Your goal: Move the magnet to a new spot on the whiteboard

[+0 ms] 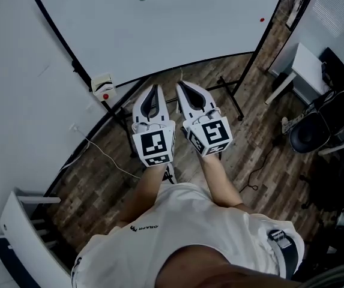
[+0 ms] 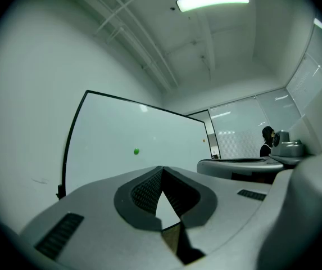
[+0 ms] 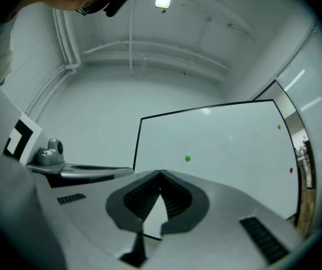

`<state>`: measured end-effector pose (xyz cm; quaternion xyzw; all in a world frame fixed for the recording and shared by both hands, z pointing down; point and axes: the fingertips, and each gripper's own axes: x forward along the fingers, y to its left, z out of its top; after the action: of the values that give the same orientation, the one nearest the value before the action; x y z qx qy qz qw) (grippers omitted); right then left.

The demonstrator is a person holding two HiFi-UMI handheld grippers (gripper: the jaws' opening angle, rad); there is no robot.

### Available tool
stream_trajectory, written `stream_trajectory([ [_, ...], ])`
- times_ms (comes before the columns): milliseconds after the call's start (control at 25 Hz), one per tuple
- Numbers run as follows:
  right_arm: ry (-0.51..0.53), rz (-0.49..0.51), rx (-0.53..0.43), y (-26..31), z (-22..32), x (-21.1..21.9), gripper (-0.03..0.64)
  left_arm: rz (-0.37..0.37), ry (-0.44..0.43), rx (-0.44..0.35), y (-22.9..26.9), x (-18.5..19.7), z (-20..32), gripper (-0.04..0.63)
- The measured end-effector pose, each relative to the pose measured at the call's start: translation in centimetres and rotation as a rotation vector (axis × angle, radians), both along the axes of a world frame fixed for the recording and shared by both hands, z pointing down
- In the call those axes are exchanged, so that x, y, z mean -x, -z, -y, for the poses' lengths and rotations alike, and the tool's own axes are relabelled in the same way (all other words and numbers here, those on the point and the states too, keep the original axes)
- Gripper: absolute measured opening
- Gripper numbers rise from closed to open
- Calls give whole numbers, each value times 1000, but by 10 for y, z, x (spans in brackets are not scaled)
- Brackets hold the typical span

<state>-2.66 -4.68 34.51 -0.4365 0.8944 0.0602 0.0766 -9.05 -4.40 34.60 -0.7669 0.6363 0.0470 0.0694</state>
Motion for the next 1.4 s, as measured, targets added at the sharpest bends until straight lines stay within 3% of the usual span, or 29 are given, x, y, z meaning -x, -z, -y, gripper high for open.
stream_trajectory([
  [520,-32,20,-12,21,138,37,14,66,-23,19,15,36,131,2],
  [800,-27,-32,-5,15,169,45,14,34,-24,31,10,43,168,2],
  [1400,11,-13,20,5,217,20,14,3,42,15,18,22,217,2],
])
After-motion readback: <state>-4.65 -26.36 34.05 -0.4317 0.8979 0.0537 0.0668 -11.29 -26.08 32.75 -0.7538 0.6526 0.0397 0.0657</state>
